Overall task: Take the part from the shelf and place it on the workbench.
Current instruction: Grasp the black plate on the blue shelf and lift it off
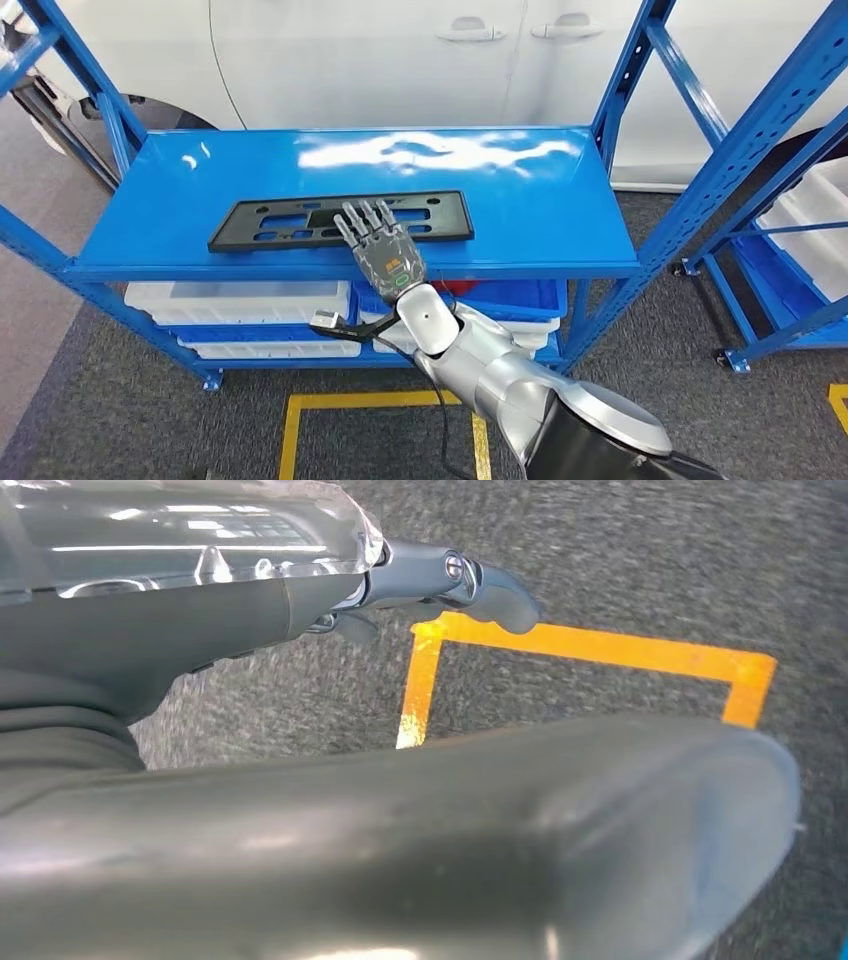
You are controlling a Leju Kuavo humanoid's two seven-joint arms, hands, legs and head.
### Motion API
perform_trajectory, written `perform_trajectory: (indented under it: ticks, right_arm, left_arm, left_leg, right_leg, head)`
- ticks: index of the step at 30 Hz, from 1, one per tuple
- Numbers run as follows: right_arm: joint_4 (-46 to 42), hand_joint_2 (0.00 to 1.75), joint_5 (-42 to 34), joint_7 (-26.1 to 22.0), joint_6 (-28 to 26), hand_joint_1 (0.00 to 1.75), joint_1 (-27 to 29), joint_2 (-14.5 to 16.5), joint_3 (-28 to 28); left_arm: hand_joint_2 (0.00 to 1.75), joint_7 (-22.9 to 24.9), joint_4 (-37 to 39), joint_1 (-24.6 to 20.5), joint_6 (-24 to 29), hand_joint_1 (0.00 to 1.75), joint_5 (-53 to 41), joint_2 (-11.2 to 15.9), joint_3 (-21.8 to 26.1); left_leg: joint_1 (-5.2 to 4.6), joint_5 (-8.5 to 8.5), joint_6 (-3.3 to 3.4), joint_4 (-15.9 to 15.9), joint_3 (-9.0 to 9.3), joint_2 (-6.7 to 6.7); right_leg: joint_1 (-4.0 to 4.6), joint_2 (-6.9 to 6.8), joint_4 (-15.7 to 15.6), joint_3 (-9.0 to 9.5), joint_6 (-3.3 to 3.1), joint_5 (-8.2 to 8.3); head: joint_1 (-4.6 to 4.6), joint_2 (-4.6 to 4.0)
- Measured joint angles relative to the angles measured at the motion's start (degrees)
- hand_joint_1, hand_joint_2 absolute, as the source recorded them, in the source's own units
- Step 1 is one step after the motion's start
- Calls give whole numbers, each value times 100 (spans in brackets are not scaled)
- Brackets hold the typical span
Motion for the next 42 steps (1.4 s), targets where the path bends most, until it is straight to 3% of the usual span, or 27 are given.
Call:
perform_trajectory:
  ticks: [2, 3, 4, 5, 6, 8, 10, 13, 14, 16, 18, 20, 21, 22, 24, 25, 26, 29, 31, 33, 34, 35, 36, 38, 40, 42]
  right_arm:
    - [6, 175, 5, -18, 8, 0, -4, 1, 0]
    - [11, 175, 6, -25, 11, 0, 4, 1, -1]
    - [16, 175, 7, -30, 13, 0, 13, 1, -2]
    - [19, 175, 8, -34, 13, 0, 19, 1, -3]
    - [19, 175, 8, -39, 11, 0, 22, 1, -6]
    - [19, 175, 9, -49, 8, 0, 16, 3, -13]
    - [18, 175, 9, -59, 3, 0, 4, 8, -24]
    - [15, 175, 9, -79, -5, 0, -6, 19, -53]
    - [13, 175, 9, -86, -7, 0, -8, 21, -63]
    - [15, 175, 11, -104, -10, 0, 3, 22, -84]
    - [23, 175, 26, -130, -13, 0, 31, 16, -112]
    - [29, 175, 53, -159, -16, 0, 61, 11, -148]
    - [29, 175, 66, -174, -19, 0, 72, 11, -166]
    - [30, 175, 74, -189, -23, 0, 82, 10, -184]
    - [34, 175, 82, -220, -40, 0, 93, 7, -217]
    - [37, 175, 89, -234, -52, 0, 96, 4, -235]
    - [36, 175, 99, -244, -67, 0, 93, 4, -256]
    - [25, 175, 144, -259, -104, 0, 67, 31, -324]
    - [21, 175, 168, -263, -116, 0, 59, 49, -346]
    - [20, 175, 182, -268, -123, 0, 69, 53, -367]
    - [19, 175, 187, -272, -124, 0, 79, 54, -382]
    - [19, 175, 193, -274, -125, 0, 86, 54, -397]
    - [19, 175, 199, -276, -125, 0, 90, 55, -413]
    - [19, 175, 208, -278, -126, 0, 91, 57, -436]
    - [19, 175, 215, -278, -127, 0, 92, 61, -450]
    - [18, 175, 218, -281, -130, 0, 96, 61, -459]
  left_arm:
    - [0, -10, 0, 11, -3, 0, 7, 1, 23]
    - [0, -19, 0, 22, -3, 0, 10, 3, 32]
    - [0, -31, 0, 34, -3, 0, 11, 5, 38]
    - [0, -43, 0, 43, -4, 0, 10, 5, 42]
    - [0, -55, 0, 49, -4, 0, 7, 6, 47]
    - [0, -71, 0, 50, -5, 0, 3, 7, 56]
    - [0, -80, 0, 41, -4, 0, -2, 8, 61]
    - [0, -88, 0, 49, -3, 0, -10, 8, 63]
    - [0, -88, 0, 54, -3, 0, -13, 8, 64]
    - [0, -84, 0, 59, -1, 0, -19, 9, 64]
    - [0, -67, 0, 63, 1, 0, -24, 11, 66]
    - [0, -52, 0, 73, 6, 0, -26, 11, 71]
    - [0, -50, 0, 76, 10, 0, -27, 11, 75]
    - [0, -47, 0, 81, 14, 0, -29, 11, 81]
    - [0, -38, 7, 78, 19, 0, -31, -8, 99]
    - [0, -32, 10, 72, 21, 0, -32, -17, 109]
    - [0, -28, 14, 65, 22, 0, -37, -25, 119]
    - [0, -31, 13, 57, 25, 0, -56, -24, 150]
    - [0, -38, 13, 47, 26, 0, -63, -25, 165]
    - [0, -46, 13, 46, 29, 0, -66, -20, 179]
    - [0, -52, 13, 49, 31, 0, -66, -14, 188]
    - [0, -56, 13, 52, 32, 0, -66, -11, 196]
    - [0, -61, 13, 54, 31, 0, -66, -9, 202]
    - [0, -64, 13, 54, 30, 0, -66, -4, 206]
    - [0, -66, 13, 51, 30, 0, -67, -2, 206]
    - [0, -67, 13, 61, 30, 0, -67, -2, 207]
  left_leg:
    - [8, -296, -37, 781, -397, 1]
    - [12, -375, -54, 1121, -598, 1]
    - [14, -352, -65, 1281, -720, 2]
    - [18, -212, -69, 1209, -727, 3]
    - [22, 23, -67, 906, -616, 7]
    - [15, 412, -49, 106, -252, 25]
    - [-5, 422, 29, -321, -28, 33]
    - [-7, 264, 173, -420, 89, 13]
    - [-6, 233, 205, -436, 150, 8]
    - [-5, 169, 247, -465, 289, 5]
    - [-11, 77, 263, -473, 425, -3]
    - [-22, -58, 266, -474, 589, -31]
    - [-35, -136, 263, -474, 689, -44]
    - [-48, -219, 260, -478, 780, -55]
    - [-77, -374, 233, -474, 940, -77]
    - [-79, -437, 208, -487, 984, -88]
    - [-81, -465, 175, -475, 1030, -97]
    - [-70, -440, 85, -202, 975, -81]
    - [-50, -594, 29, 361, 661, -51]
    - [-25, -937, -30, 975, 221, -37]
    - [-11, -1030, -51, 1131, 50, -32]
    - [1, -987, -65, 1112, -35, -25]
    - [13, -797, -75, 899, -24, -18]
    - [36, -271, -96, 169, 165, -10]
    - [20, -38, -29, -297, 289, -15]
    - [-5, -16, 83, -353, 291, -23]
  right_leg:
    - [7, -3, -5, 60, -34, -56]
    - [11, -4, -2, 94, -38, -90]
    - [13, -3, 3, 135, -35, -127]
    - [13, -3, 10, 188, -26, -171]
    - [9, -3, 16, 257, -11, -224]
    - [13, -8, 28, 379, 38, -347]
    - [32, -7, 27, 443, 100, -426]
    - [39, -4, 152, 442, 191, -408]
    - [34, -5, 355, 333, 214, -388]
    - [22, -6, 1041, -116, 246, -465]
    - [21, -6, 1650, -645, 259, -782]
    - [26, -5, 1698, -946, 244, -1008]
    - [34, -4, 1479, -983, 214, -924]
    - [51, 0, 1130, -962, 159, -621]
    - [109, 44, 415, -882, 37, 227]
    - [139, 70, 211, -850, -3, 545]
    - [159, 88, 122, -829, -23, 683]
    - [142, 88, 46, -677, -87, 637]
    - [119, 84, -7, -569, -129, 577]
    - [117, 85, -8, -520, -145, 514]
    - [115, 89, 1, -503, -141, 484]
    - [112, 93, 18, -487, -133, 455]
    - [107, 96, 42, -469, -120, 424]
    - [102, 99, 101, -438, -77, 360]
    - [110, 101, 137, -452, -20, 339]
    - [114, 105, 141, -478, 30, 354]
  head:
    - [0, 0]
    - [0, 0]
    - [0, 0]
    - [0, 0]
    - [0, 0]
    - [1, 0]
    - [1, 1]
    - [1, 1]
    - [2, 1]
    - [3, 0]
    - [2, 0]
    - [2, 0]
    - [2, 0]
    - [2, 0]
    - [2, 0]
    - [2, 1]
    - [2, 1]
    - [1, 1]
    - [1, 0]
    - [1, 0]
    - [1, 0]
    - [0, 0]
    - [0, 0]
    - [1, 0]
    - [1, 1]
    - [1, 1]
